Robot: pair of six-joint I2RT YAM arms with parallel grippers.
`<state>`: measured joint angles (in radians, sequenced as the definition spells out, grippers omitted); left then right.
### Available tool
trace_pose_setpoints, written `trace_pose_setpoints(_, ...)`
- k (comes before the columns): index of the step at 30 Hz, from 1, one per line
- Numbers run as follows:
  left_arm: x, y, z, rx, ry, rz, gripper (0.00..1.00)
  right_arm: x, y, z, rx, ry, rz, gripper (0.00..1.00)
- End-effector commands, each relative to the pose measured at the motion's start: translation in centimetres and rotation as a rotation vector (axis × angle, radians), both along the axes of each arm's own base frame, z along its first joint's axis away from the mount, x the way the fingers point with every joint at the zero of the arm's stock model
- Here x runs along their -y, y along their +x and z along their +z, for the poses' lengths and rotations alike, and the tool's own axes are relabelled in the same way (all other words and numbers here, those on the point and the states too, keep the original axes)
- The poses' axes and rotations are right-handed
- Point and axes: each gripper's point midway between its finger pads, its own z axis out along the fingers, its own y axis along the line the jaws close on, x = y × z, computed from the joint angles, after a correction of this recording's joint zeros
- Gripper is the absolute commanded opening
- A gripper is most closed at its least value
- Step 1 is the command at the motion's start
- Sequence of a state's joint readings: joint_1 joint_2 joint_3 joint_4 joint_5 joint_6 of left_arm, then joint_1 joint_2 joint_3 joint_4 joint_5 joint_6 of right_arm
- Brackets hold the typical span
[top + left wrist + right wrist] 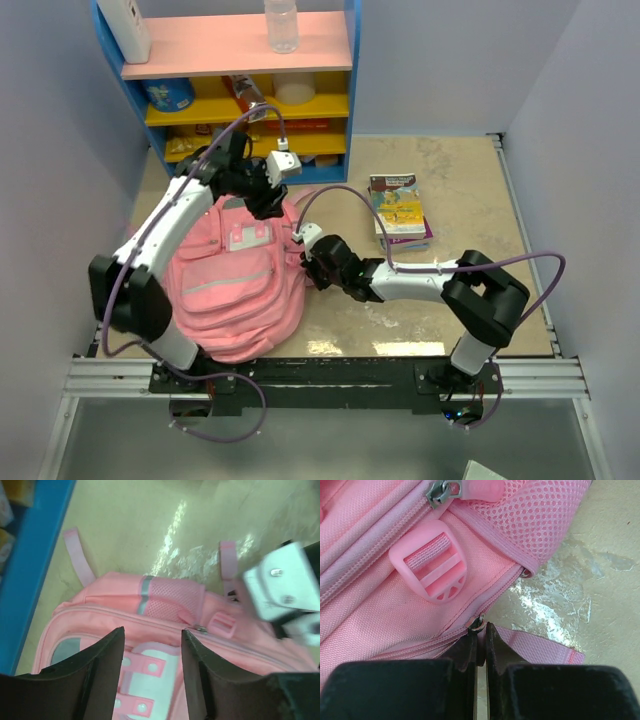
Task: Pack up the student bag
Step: Unzip the student bag at the center of the board.
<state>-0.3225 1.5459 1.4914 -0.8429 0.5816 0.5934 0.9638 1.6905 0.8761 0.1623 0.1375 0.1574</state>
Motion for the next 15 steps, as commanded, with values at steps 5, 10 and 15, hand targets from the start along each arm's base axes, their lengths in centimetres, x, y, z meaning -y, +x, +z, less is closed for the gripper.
trace_pose_setpoints(5, -0.6, 5.6, -8.1, -0.022, 0.186, -0.185, 0.57, -0.8, 1.1, 2.3, 0.074, 0.081, -0.011, 0.0)
trace_pose_setpoints(10, 0.3, 8.2, -7.4, 0.012, 0.141, -0.262, 0.63, -0.7, 0.9, 2.1, 0.092, 0.095, 0.003, 0.0)
trace_pose_setpoints(15, 1.4, 7.5, -7.6, 0.127, 0.114, -0.423, 0.72, -0.7, 0.8, 1.9, 0.09, 0.096, 0.015, 0.0)
